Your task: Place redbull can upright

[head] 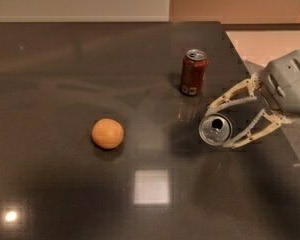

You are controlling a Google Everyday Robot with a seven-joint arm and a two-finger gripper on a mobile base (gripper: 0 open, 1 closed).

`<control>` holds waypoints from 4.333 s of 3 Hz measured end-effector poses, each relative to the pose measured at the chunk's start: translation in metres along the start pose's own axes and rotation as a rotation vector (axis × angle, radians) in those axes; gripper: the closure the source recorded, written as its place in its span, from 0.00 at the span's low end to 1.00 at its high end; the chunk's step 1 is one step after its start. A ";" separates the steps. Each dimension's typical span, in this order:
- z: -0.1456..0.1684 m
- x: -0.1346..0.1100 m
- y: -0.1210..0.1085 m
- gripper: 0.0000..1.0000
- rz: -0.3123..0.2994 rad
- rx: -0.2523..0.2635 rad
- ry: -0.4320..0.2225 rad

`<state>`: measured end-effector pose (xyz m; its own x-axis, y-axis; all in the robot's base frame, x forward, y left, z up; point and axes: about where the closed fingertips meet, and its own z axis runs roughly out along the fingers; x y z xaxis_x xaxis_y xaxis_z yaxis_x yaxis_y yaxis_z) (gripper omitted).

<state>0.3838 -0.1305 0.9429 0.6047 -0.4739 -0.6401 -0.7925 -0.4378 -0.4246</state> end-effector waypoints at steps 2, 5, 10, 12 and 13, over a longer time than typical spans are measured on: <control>-0.015 -0.001 -0.008 1.00 0.168 0.136 -0.038; -0.013 -0.008 -0.013 1.00 0.318 0.228 -0.235; 0.018 0.015 0.000 0.60 0.597 0.362 -0.549; 0.022 0.019 0.001 0.13 0.619 0.381 -0.581; 0.022 0.018 -0.001 0.00 0.616 0.378 -0.580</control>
Offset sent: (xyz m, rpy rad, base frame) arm 0.0099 -0.0174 0.0210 0.1411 0.1230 -0.2506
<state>0.3931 -0.1214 0.9175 0.0145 -0.0389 -0.9991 -0.9956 0.0915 -0.0180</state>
